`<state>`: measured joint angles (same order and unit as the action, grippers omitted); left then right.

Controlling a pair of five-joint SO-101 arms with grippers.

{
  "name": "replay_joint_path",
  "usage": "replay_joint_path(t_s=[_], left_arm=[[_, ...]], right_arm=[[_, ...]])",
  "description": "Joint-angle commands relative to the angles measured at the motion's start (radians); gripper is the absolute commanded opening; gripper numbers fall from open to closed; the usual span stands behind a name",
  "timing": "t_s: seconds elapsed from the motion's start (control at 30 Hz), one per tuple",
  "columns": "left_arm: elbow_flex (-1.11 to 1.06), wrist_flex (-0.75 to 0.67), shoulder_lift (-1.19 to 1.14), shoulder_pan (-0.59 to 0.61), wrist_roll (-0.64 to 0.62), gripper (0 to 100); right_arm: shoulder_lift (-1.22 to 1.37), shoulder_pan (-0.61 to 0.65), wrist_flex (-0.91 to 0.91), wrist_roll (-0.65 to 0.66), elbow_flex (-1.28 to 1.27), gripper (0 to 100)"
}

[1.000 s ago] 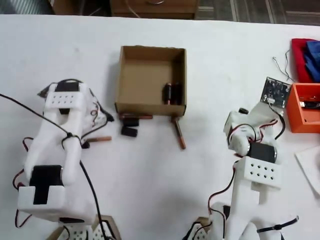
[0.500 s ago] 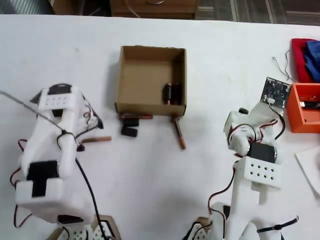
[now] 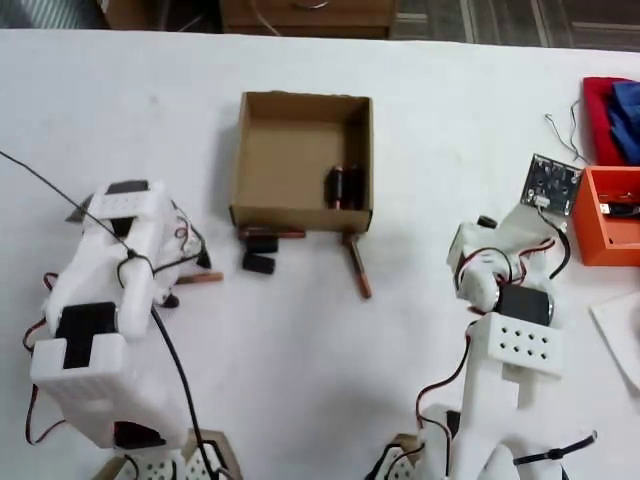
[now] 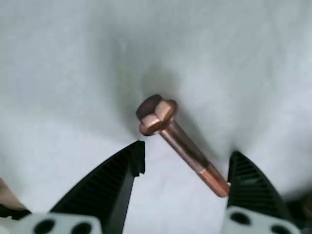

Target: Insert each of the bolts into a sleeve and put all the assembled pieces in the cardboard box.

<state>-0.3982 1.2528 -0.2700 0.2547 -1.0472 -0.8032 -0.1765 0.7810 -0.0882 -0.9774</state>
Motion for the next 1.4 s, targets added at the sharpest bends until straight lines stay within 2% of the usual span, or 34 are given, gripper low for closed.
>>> replay_joint_path(t_s=[0.0,0.07,0.23,0.3,0.4,0.53,0.63,0.73,0.9,1.07,1.37], left_arm=[[0.064,-0.069,-0.049,0.066,-0.031,11],[0.076,-0.069,-0.072,0.066,-0.029,2],[0.084,-0.069,-0.091,0.048,-0.020,4],[0.104,-0.055,-0.075,0.037,0.051,3],[0.177,0.028,-0.040,0.009,0.267,3],[0.302,0.155,-0.002,-0.032,0.706,3],[0.335,0.158,0.000,-0.031,0.990,3],[0.329,0.104,-0.003,-0.031,1.145,3],[0.340,0.026,-0.046,-0.034,1.177,3],[0.341,0.006,-0.149,-0.029,1.177,14],[0.424,0.009,-0.186,-0.031,1.175,11]], right_arm=[[-0.036,-0.010,-0.015,0.002,0.011,2.0],[-0.036,-0.010,-0.015,0.002,0.011,2.0],[-0.036,-0.010,-0.015,0.002,0.011,2.1],[-0.036,-0.010,-0.015,0.002,0.011,2.1],[-0.036,-0.010,-0.015,0.002,0.011,2.1],[-0.036,-0.010,-0.015,0.002,0.011,2.1],[-0.036,-0.010,-0.015,0.002,0.011,2.1],[-0.036,-0.010,-0.015,0.002,0.011,2.1],[-0.036,-0.010,-0.015,0.002,0.011,2.1],[-0.036,-0.010,-0.015,0.002,0.011,2.1],[-0.036,-0.010,-0.015,0.002,0.011,2.1]])
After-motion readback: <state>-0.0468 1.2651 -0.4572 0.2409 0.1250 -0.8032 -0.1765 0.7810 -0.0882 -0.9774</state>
